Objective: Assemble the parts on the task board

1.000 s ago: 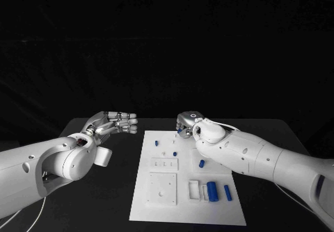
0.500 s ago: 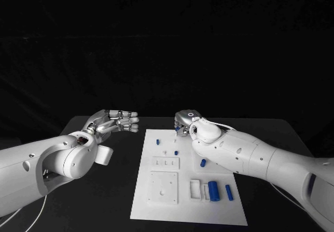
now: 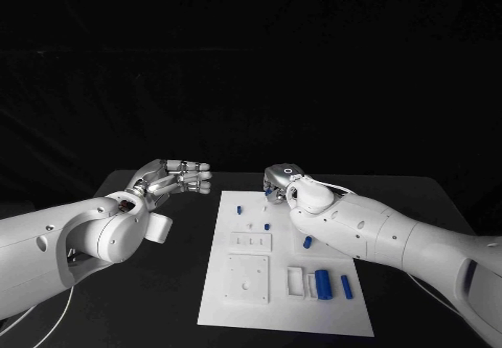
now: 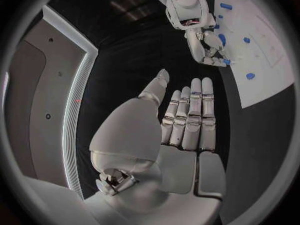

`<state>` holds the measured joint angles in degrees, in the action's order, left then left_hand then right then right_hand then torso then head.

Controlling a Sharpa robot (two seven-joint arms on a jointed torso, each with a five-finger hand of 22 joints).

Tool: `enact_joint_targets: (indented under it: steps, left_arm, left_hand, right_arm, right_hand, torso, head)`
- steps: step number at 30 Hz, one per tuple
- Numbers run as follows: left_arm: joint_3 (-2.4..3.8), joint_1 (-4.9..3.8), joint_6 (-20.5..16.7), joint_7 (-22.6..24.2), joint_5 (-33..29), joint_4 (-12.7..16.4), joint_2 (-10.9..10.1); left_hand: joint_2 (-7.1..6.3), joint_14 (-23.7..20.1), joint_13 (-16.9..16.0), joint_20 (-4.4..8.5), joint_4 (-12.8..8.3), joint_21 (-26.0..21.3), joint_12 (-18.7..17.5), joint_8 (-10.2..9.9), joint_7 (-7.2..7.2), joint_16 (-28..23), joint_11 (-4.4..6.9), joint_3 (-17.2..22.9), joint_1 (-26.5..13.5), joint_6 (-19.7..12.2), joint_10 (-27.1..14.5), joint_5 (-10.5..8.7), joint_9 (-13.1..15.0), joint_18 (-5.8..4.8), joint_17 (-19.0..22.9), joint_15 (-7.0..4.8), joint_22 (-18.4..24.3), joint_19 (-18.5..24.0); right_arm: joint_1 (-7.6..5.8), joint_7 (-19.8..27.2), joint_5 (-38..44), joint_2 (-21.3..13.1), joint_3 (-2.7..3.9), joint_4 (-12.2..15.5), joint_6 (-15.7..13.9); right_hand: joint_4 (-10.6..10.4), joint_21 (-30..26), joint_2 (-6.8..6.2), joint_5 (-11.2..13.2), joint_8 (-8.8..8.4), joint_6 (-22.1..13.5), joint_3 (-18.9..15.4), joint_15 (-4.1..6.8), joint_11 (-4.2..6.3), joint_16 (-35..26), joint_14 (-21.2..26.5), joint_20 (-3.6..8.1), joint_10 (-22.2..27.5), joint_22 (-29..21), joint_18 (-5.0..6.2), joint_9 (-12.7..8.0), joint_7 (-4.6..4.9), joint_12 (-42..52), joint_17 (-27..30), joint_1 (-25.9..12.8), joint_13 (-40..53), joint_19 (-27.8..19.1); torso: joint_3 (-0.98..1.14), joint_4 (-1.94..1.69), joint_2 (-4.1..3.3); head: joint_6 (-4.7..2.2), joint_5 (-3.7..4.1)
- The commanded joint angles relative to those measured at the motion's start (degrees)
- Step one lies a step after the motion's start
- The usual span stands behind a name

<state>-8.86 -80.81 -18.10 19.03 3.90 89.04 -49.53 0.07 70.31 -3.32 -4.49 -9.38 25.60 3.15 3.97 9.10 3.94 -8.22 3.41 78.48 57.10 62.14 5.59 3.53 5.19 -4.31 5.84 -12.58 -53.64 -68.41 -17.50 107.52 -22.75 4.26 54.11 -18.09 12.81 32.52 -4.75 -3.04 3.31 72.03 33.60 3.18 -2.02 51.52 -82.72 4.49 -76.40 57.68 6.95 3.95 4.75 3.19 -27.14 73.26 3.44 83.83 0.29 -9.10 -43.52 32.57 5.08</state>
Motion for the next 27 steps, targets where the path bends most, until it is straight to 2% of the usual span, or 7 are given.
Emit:
enact_joint_targets:
  steps: [1,12,18,27]
  left_arm:
    - [0.06,-0.16,0.62,0.14,0.33,0.20,0.12]
    - [0.06,-0.27,0.53,0.05,0.37,0.00,0.14]
    - [0.06,-0.33,0.49,0.00,0.40,0.01,0.14]
    - [0.06,-0.37,0.50,-0.08,0.55,-0.05,0.27]
  left_hand:
    - [0.09,-0.32,-0.08,-0.36,0.02,-0.29,0.19,-0.22,-0.14,-0.14,0.19,-0.22,0.28,-0.20,-0.40,-0.15,0.06,-0.29,0.01,0.02,0.11,-0.18]
    - [0.09,-0.32,-0.08,-0.36,0.02,-0.29,0.19,-0.22,-0.14,-0.14,0.19,-0.22,0.28,-0.20,-0.40,-0.15,0.06,-0.29,0.01,0.02,0.11,-0.18]
    - [0.06,-0.32,-0.09,-0.35,0.04,-0.27,0.19,-0.23,-0.15,-0.13,0.19,-0.24,0.47,-0.20,-0.42,-0.13,0.05,-0.28,0.01,0.01,0.32,-0.24]
    - [0.06,-0.32,-0.09,-0.35,0.04,-0.27,0.19,-0.23,-0.15,-0.13,0.19,-0.24,0.47,-0.20,-0.42,-0.13,0.05,-0.28,0.01,0.01,0.32,-0.24]
  right_arm:
    - [0.05,-0.04,0.34,-0.36,0.01,0.48,1.16]
    - [0.17,0.07,0.16,-0.98,0.01,2.47,2.15]
    - [0.22,-0.01,0.15,-0.89,-0.01,1.99,2.65]
    - [0.42,-0.47,0.42,-0.30,-0.06,0.98,2.69]
  right_hand:
    - [0.33,-0.14,0.38,0.05,0.35,0.25,0.09,0.43,0.68,0.16,-0.07,0.35,-1.04,0.04,0.84,0.06,-0.05,0.19,0.04,0.13,0.06,0.45]
    - [0.46,-0.45,0.38,0.02,0.35,0.35,0.07,0.45,0.71,0.12,-0.06,0.37,-1.15,0.48,0.79,0.08,-0.07,0.19,0.07,0.02,0.06,0.52]
    - [0.46,-0.45,0.38,0.02,0.35,0.35,0.07,0.45,0.71,0.12,-0.06,0.37,-1.15,0.48,0.79,0.08,-0.07,0.19,0.07,0.02,0.06,0.52]
    - [0.51,-0.97,0.43,-0.02,0.33,0.21,0.13,0.42,0.67,0.04,-0.05,0.34,-1.05,0.78,0.80,0.06,-0.03,0.18,0.14,-0.10,0.06,0.55]
  torso:
    - [0.01,0.06,-0.05]
    - [-0.07,-0.06,-0.17]
    - [-0.08,0.01,-0.26]
    - [-0.08,-0.14,-0.29]
  head:
    - [-0.01,-0.12]
    - [-0.10,-0.45]
    - [-0.15,-0.49]
    - [-0.19,-0.49]
